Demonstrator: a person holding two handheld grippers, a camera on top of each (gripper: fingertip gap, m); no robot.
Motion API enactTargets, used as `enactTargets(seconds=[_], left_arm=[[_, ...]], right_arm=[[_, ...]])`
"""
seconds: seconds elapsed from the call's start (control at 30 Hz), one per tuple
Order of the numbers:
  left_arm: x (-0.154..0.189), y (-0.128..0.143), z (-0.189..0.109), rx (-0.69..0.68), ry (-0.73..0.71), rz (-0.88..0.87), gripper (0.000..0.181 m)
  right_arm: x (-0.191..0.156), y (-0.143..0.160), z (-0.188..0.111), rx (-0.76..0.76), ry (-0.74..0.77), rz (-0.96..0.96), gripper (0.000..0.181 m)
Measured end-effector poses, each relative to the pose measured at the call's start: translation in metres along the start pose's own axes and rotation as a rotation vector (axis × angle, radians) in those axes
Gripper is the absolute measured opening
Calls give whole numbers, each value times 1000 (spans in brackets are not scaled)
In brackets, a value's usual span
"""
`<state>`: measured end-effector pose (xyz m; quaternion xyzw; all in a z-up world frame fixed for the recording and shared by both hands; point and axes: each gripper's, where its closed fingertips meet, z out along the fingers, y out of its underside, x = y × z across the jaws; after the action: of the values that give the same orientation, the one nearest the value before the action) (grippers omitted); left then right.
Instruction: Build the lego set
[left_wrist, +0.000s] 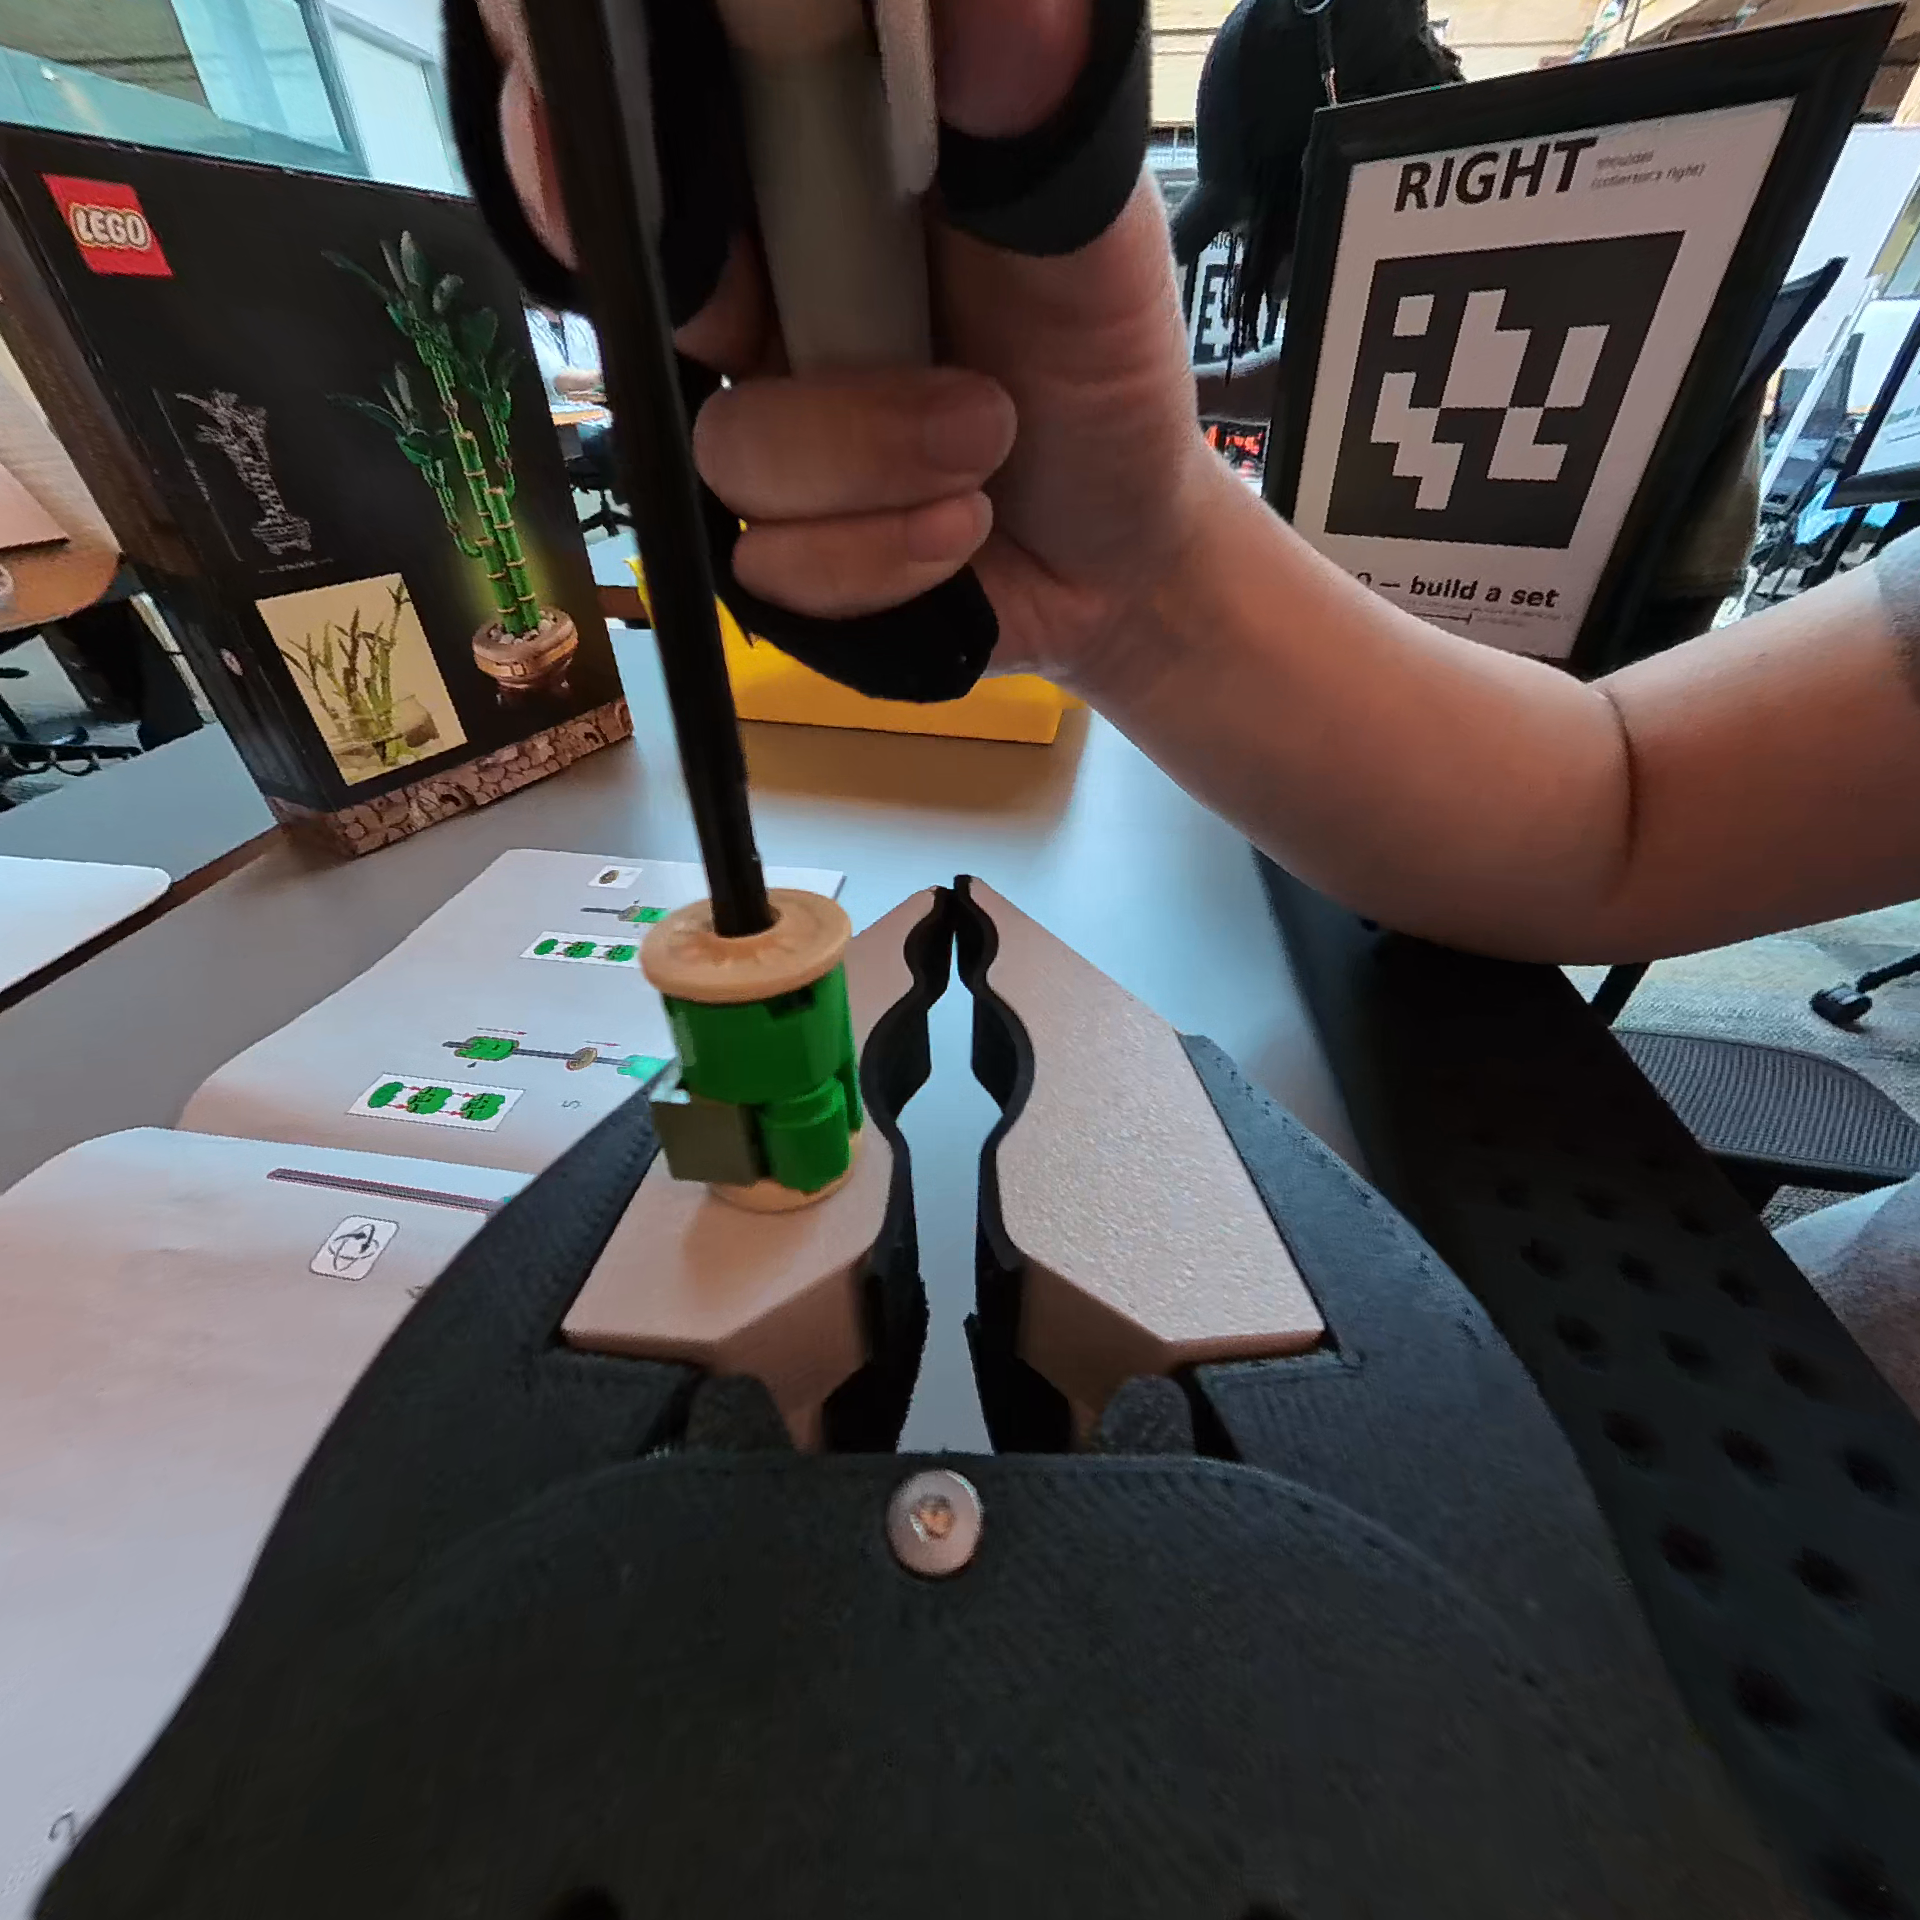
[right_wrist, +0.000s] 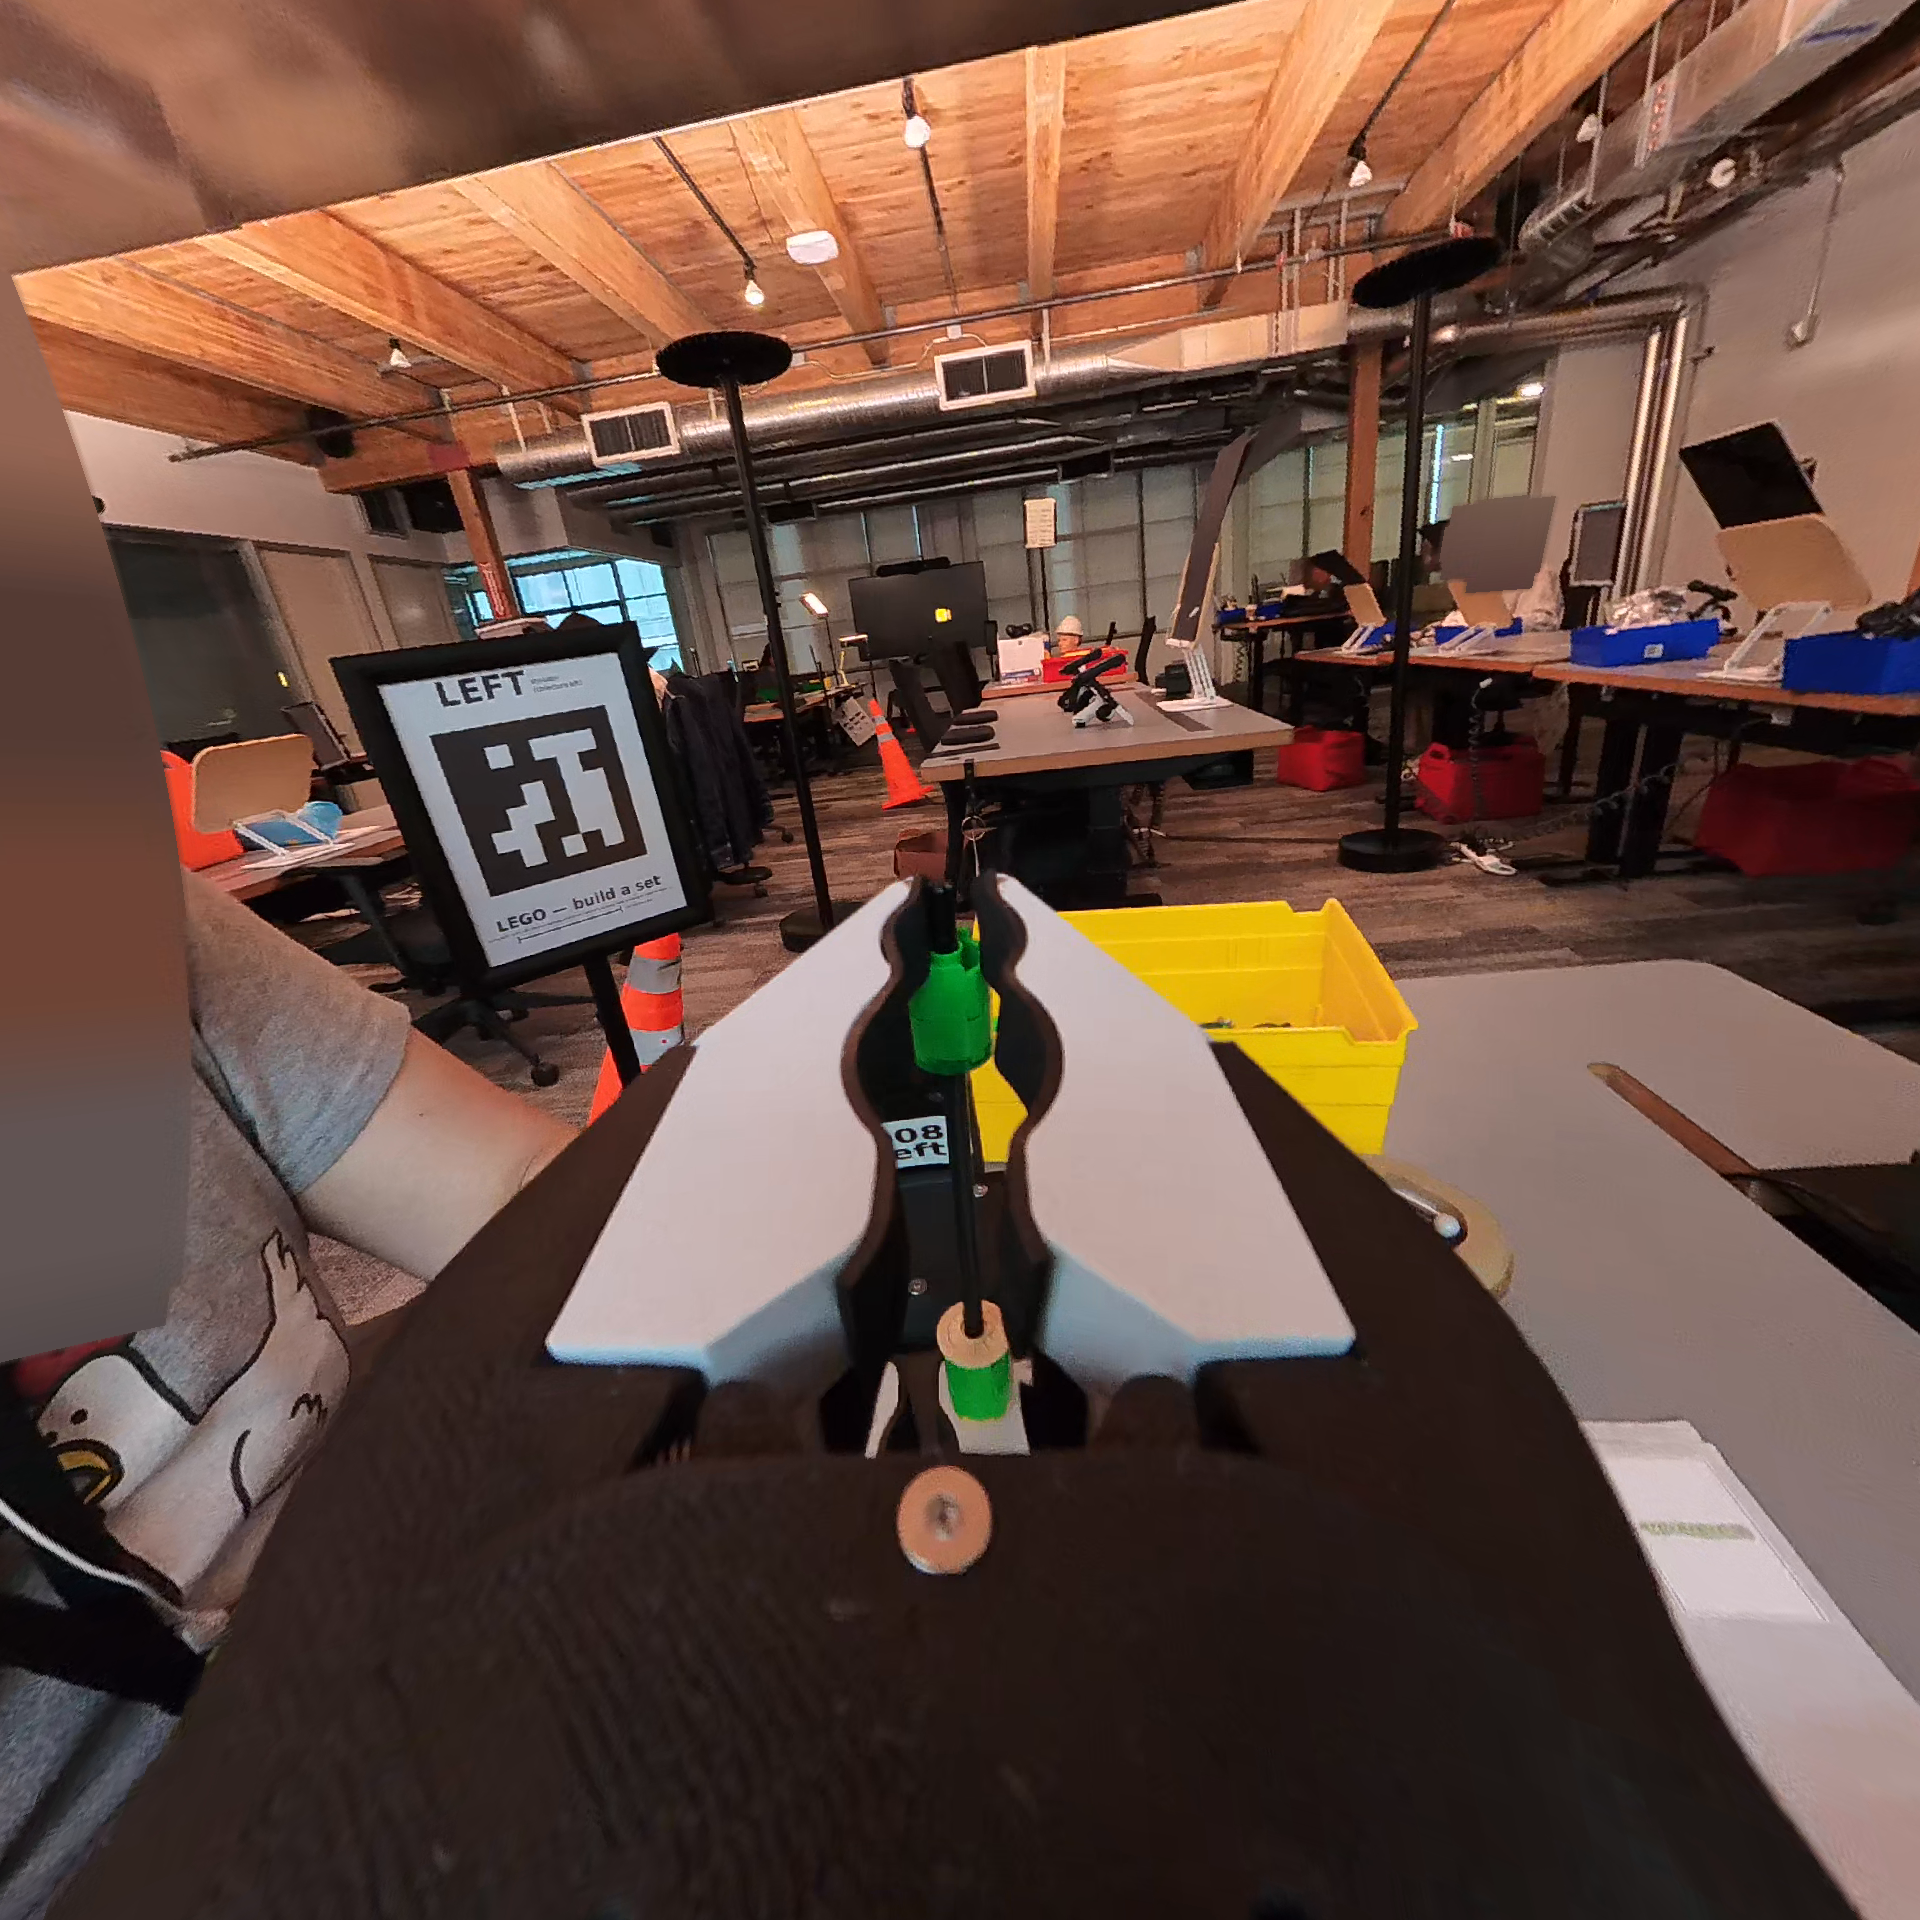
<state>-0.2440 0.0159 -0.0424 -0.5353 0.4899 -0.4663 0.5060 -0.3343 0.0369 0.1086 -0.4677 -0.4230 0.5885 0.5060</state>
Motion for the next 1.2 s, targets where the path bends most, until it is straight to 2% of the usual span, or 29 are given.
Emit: enactTargets(seconds=[0.23, 0.4, 0.63, 0.9, 1.2], left_arm=[[0, -1, -1, -14, 12, -22, 0], [-3, 2, -2, -34, 13, -54, 0], [-6, -5, -6, 3, 18, -85, 0], [-11, -16, -14, 78, 37, -130, 19], [-31, -32, -31, 175, -67, -138, 16]], right_arm=[[16, -4, -5, 9, 82, 86, 9], [17, 1, -4, -5, 46, 201, 4], [26, -3, -10, 38, 74, 211, 3], [42, -19, -29, 211, 128, 190, 3], [65, -28, -57, 452, 157, 273, 3]])
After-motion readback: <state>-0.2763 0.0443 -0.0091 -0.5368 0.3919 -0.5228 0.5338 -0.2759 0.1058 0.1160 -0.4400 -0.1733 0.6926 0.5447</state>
